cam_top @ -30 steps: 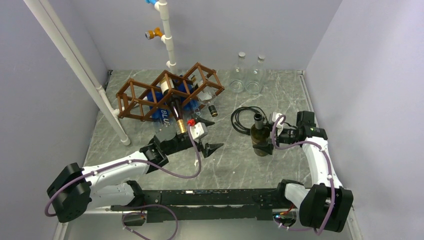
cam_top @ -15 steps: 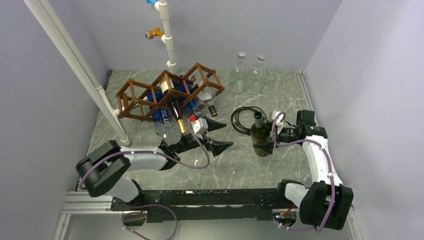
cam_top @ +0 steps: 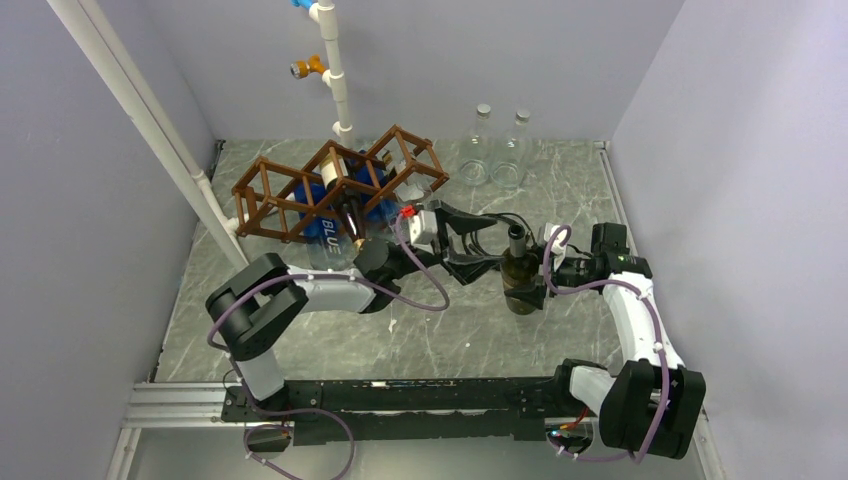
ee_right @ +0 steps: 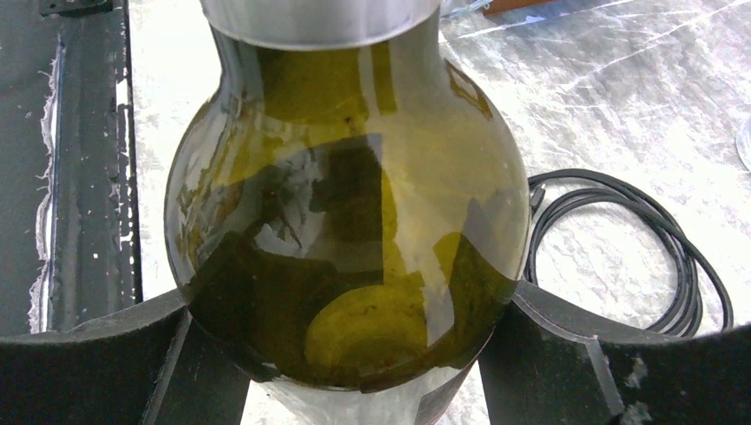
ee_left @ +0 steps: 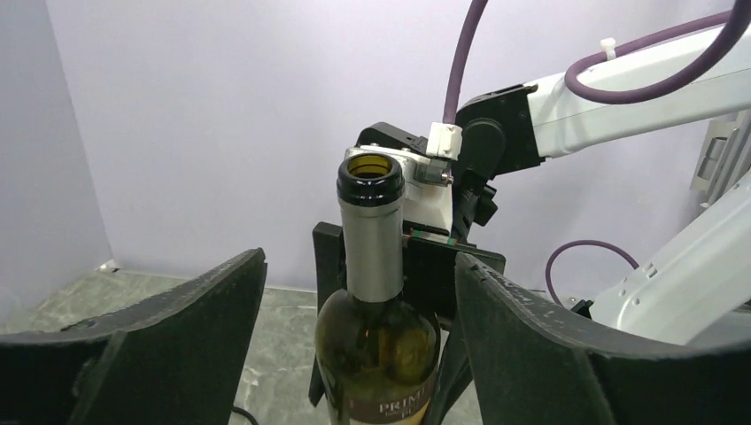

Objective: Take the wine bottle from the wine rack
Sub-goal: Pick up the wine bottle from the wine rack.

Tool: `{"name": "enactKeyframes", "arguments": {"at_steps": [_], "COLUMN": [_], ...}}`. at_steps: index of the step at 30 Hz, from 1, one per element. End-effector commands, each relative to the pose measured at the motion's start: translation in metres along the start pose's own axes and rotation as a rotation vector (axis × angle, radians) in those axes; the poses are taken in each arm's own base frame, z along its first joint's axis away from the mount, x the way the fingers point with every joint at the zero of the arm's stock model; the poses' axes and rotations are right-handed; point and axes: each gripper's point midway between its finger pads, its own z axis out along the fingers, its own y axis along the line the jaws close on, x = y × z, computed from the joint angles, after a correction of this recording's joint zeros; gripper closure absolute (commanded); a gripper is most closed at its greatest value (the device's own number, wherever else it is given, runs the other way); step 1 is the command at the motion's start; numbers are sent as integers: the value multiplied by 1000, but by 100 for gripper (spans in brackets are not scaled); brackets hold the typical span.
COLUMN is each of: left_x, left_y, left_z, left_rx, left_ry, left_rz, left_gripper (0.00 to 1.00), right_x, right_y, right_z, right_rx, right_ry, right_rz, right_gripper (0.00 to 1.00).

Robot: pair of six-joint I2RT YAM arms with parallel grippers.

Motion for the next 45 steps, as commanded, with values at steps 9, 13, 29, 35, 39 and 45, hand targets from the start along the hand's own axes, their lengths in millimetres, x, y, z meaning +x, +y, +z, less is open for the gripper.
{"name": "enactKeyframes", "arguments": {"at_steps": [9,13,29,35,39,45], "left_x": [27,33,39,31,25,14], "left_y": [-7,-12,-15,-7,-6,-8], "left_z": [34,40,47,37,35,33], "left_rx": [58,77,113,40,25,17], "left_ry": [17,23,53,75,102,133], "left_rz": [-43,-58,-75,-6,26,51], "left_gripper": [27,32,100,100,100,100], "right_x": [-19,-16,-10,-9,-10,-12], "right_y": [-1,-2,-4,-3,-2,2], "right_z": [4,5,7,8,7,6], "right_rx": [-33,-37,-42,-43,-44,-44], "right_ry": [-113,-107,-96,-94,-94,-94], "right_rz": [-58,-48,-37,-43,-48,-68], "right_gripper": [100,100,89,48,29,15]}}
